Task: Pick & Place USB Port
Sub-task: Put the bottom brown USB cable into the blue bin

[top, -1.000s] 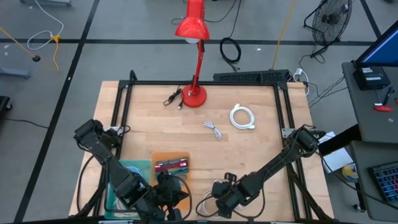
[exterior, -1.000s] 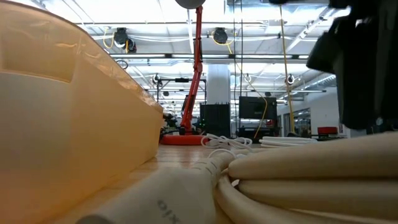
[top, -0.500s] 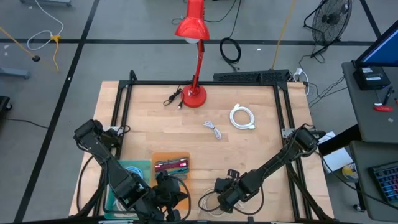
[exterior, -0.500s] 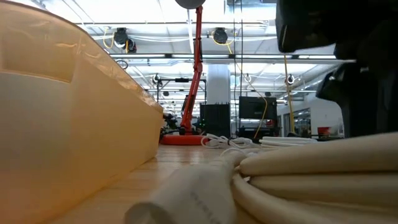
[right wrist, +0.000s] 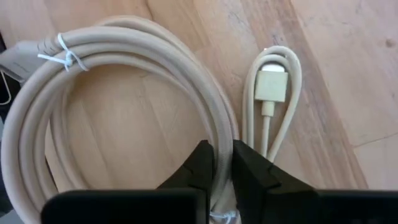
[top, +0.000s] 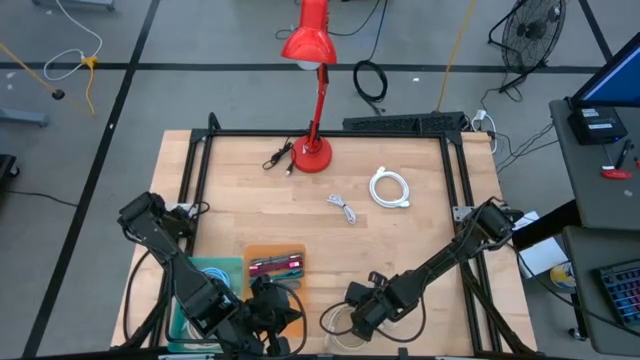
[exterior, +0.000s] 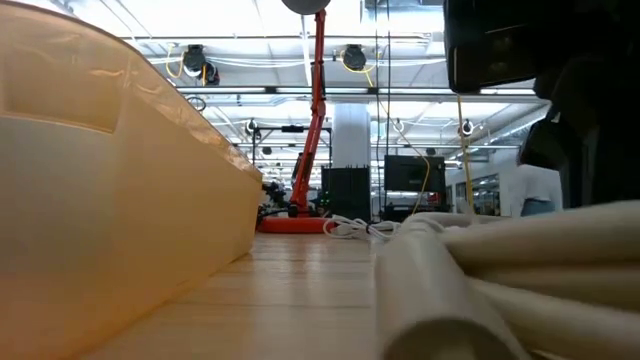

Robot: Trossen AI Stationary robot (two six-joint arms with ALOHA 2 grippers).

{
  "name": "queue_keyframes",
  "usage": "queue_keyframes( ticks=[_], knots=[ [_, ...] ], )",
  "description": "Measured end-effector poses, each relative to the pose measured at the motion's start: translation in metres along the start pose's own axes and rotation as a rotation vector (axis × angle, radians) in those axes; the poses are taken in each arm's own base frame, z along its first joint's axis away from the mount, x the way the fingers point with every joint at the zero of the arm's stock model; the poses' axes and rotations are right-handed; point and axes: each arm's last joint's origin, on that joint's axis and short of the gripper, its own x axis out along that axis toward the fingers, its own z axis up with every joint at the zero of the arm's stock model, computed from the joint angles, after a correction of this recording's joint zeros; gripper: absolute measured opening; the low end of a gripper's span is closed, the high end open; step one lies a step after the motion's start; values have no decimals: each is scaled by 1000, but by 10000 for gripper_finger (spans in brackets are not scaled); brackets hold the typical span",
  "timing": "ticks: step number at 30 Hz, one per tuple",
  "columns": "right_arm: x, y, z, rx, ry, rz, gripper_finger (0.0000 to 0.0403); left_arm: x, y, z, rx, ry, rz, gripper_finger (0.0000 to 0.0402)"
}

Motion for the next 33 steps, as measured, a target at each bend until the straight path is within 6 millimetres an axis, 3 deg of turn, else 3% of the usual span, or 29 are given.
queue_keyframes(
  ticks=[6,19,26,33],
  knots=[
    [-11,0,1,44,-15,10,27,1,1,2,0,-2,4,5],
    [-63,0,17,79,-196,67,27,7,6,10,-11,-12,23,5],
    [-69,-3,18,106,-253,27,27,11,10,15,-38,-22,43,5],
    [-84,-10,24,175,-428,-43,27,16,38,21,-258,-78,283,5]
  ],
)
